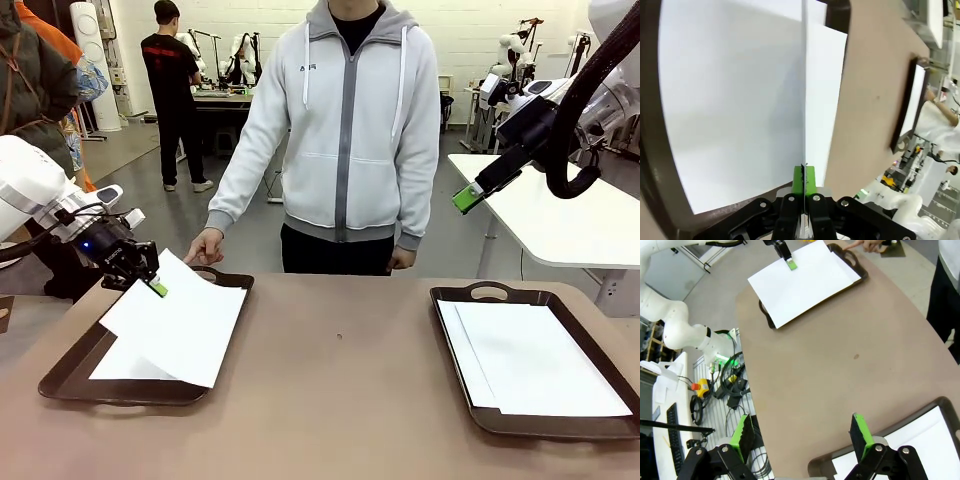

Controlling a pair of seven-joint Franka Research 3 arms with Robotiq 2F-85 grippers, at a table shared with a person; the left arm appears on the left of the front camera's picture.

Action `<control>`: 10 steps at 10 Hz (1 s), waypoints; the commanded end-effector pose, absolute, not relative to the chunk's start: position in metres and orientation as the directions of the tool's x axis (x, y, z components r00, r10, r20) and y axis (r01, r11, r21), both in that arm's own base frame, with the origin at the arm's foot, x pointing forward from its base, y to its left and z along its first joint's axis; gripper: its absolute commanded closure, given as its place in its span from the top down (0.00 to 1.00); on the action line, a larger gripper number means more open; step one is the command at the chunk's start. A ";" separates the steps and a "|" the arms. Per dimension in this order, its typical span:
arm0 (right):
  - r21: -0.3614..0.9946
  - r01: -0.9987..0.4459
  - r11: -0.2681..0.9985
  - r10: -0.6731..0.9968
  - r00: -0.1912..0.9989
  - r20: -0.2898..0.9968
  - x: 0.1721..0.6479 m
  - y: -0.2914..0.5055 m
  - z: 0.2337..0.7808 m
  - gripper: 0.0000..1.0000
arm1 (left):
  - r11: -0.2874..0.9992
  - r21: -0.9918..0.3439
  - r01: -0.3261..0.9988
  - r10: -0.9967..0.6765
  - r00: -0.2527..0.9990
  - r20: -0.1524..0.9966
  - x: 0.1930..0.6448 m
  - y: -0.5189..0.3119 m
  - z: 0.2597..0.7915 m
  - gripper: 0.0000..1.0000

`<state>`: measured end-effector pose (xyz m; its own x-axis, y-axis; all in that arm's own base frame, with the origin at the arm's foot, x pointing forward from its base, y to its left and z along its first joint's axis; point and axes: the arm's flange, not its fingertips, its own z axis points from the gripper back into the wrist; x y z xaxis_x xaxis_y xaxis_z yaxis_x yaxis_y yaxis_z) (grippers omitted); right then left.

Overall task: Sort the A4 documents.
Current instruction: Place the A4 Paper in the designated Handle tray.

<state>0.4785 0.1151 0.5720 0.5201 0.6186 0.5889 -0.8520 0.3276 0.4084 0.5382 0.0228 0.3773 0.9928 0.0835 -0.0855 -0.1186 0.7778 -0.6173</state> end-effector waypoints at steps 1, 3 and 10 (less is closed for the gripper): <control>0.397 -0.859 0.323 0.621 0.509 0.597 0.480 0.116 0.572 1.00 | 0.806 -0.574 -0.144 0.099 0.989 -0.109 0.555 0.023 0.372 0.01; 0.397 -0.859 0.323 0.621 0.509 0.597 0.480 0.116 0.572 1.00 | 0.822 -0.548 -0.155 0.114 0.987 -0.109 0.565 0.033 0.365 0.01; 0.397 -0.859 0.323 0.621 0.509 0.597 0.480 0.116 0.572 1.00 | 0.825 -0.536 -0.179 0.109 0.981 -0.159 0.572 0.043 0.346 0.01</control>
